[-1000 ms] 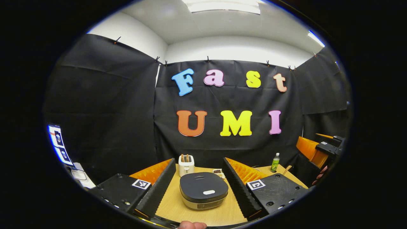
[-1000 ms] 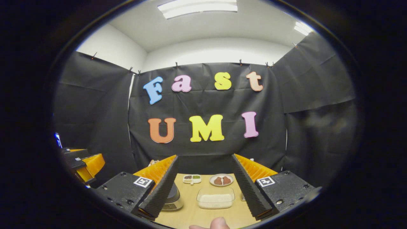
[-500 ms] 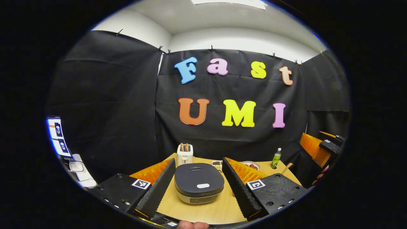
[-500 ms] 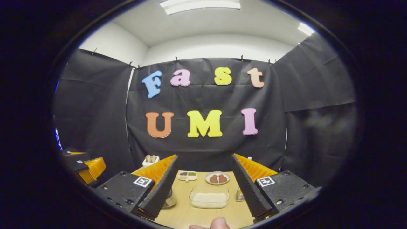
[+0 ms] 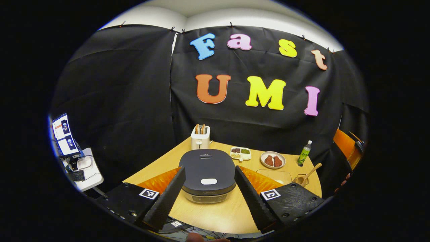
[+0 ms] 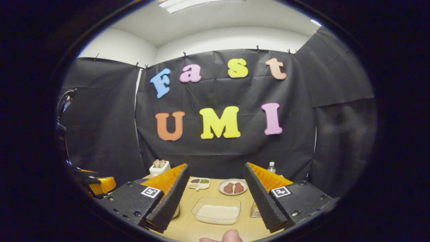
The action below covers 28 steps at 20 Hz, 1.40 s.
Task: Close the left gripper, press the button to open the rice cooker; take a wooden spoon from the chopstick holder with the right hand, scoop a spoonful of rice and pour it into the rice cooker, then put the wooden spoon back into the chopstick holder.
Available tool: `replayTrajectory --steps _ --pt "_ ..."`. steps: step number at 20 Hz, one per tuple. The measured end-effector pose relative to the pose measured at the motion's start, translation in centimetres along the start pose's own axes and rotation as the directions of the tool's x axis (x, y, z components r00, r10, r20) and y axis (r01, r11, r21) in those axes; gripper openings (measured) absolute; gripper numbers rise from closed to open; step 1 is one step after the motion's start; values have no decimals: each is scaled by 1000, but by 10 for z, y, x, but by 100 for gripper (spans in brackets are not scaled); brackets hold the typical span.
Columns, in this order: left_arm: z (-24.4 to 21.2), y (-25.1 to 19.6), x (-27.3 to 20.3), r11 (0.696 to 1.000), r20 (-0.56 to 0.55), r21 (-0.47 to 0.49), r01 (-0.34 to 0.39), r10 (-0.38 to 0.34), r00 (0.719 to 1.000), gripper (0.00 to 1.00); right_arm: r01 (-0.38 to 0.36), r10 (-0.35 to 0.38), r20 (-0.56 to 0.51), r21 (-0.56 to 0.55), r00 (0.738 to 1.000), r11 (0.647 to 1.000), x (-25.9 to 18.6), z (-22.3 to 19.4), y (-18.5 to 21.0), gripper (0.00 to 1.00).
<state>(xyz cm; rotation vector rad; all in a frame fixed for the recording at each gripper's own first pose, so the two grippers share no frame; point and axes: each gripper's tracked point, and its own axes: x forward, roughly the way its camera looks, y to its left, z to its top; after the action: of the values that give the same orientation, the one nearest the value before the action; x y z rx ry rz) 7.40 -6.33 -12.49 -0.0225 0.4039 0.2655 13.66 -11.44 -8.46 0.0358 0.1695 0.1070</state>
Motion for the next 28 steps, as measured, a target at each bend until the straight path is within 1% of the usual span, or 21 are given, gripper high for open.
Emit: replayTrajectory --steps 2,4,5,7,8,9,10,11,12,14,15,18,19,21,25,27,28 --pt "-8 -6 10 1000 -35 -2 -16 16 999 95 -29 29 2 4 1000 1000 20 -10 -9 100" --pt "-19 -11 21 999 -86 14 -32 33 996 90 -42 41 -42 -22 998 999 39 -23 -17 100" --pt "-23 -12 25 999 -102 22 -28 31 994 83 -55 55 -47 -10 997 998 44 -24 -18 100" --pt "-27 -17 38 999 -146 38 -22 27 989 80 -61 62 -29 6 998 998 52 -17 -22 100" --pt "-30 -12 45 998 -163 54 -40 48 985 61 -59 59 -31 7 998 998 54 -18 -26 100" --pt "-32 -10 52 997 -180 59 -42 52 982 23 -64 64 -32 10 997 998 56 -20 -28 100" --pt "-35 -9 60 997 -202 55 -45 55 978 8 -62 62 -30 6 998 998 58 -22 -32 100" --pt "-39 -10 65 998 -228 43 -37 46 973 1 -54 54 -31 -5 998 999 61 -23 -39 100" --pt "-45 -11 70 999 -262 27 -24 31 965 2 -40 40 -36 -12 999 999 63 -26 -48 100" --pt "-58 -10 81 1000 -333 7 -28 29 942 2 -7 8 -40 3 999 1000 65 -28 -67 100" --pt "-71 -3 91 999 -379 11 -31 33 925 0 8 -7 -42 13 999 1000 66 -28 -76 100" --pt "-88 -5 109 999 -456 -40 -20 0 890 0 37 -37 -46 4 998 999 65 -29 -94 100" --pt "-90 -2 113 999 -476 -46 -18 -7 879 0 57 -57 -38 -11 998 998 65 -27 -102 100" --pt "-91 6 121 999 -496 -45 -14 -10 868 0 92 -93 -37 -29 995 995 66 -28 -120 100" --pt "-95 11 133 997 -526 -77 -14 -29 850 0 137 -137 -75 -4 988 991 63 -41 -138 100" --pt "-97 17 139 997 -530 -68 -24 -16 848 0 147 -146 -78 4 986 989 61 -43 -142 100" --pt "-99 16 140 998 -541 -67 -20 -20 841 0 146 -146 -79 4 986 989 62 -45 -142 100"
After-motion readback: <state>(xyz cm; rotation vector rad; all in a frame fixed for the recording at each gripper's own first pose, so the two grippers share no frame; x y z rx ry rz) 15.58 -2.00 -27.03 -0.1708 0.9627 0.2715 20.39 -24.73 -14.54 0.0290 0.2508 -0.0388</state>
